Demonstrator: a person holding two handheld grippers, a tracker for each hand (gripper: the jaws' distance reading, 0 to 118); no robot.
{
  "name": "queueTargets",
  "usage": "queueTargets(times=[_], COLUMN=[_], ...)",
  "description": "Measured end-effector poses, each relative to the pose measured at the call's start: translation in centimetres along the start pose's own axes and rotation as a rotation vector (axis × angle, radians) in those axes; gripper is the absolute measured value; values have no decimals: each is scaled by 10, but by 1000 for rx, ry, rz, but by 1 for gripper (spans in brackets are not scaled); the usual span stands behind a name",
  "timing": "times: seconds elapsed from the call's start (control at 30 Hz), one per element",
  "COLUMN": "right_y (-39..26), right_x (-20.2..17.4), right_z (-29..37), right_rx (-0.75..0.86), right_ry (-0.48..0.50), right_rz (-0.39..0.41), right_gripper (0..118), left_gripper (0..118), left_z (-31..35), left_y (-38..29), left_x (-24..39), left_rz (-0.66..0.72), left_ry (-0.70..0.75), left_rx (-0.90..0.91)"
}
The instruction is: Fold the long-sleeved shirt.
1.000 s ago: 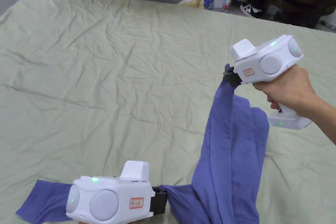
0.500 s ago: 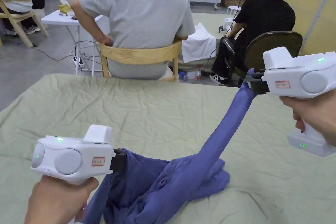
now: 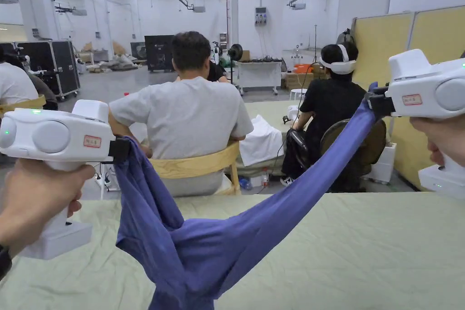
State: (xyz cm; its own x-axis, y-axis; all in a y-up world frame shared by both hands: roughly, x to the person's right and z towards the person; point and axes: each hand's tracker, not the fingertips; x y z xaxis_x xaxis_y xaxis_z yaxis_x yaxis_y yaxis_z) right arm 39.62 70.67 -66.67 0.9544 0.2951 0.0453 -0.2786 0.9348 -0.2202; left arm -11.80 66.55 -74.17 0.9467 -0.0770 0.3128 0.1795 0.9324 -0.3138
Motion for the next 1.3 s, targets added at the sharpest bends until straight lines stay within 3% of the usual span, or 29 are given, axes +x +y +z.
queueTargets(times=[0.17, 0.3, 0.43, 0.63, 0.97, 1.3], right_y=[50, 86, 113, 134, 126, 113], right_x=[36, 54, 74, 91, 94, 90], right_z=[22, 42, 62, 85, 75, 14], right_rx=[64, 102, 116, 135, 117, 92], right_ry=[-98, -181, -210, -285, -282, -272], right_rz=[-48, 3, -23, 27, 31, 54], right_gripper=[19, 19, 19, 19, 19, 19], left_gripper=[11, 11, 11, 11, 11, 11], left_z=[22, 39, 47, 48, 15, -49], left_y=[63, 101, 129, 148, 147, 148], left_x=[-3, -3, -10, -9, 0, 13], left_rz=[-12, -35, 16, 34, 75, 58], left_ry=[11, 61, 69, 73, 47, 42], left_rx=[72, 151, 175, 189, 187, 158])
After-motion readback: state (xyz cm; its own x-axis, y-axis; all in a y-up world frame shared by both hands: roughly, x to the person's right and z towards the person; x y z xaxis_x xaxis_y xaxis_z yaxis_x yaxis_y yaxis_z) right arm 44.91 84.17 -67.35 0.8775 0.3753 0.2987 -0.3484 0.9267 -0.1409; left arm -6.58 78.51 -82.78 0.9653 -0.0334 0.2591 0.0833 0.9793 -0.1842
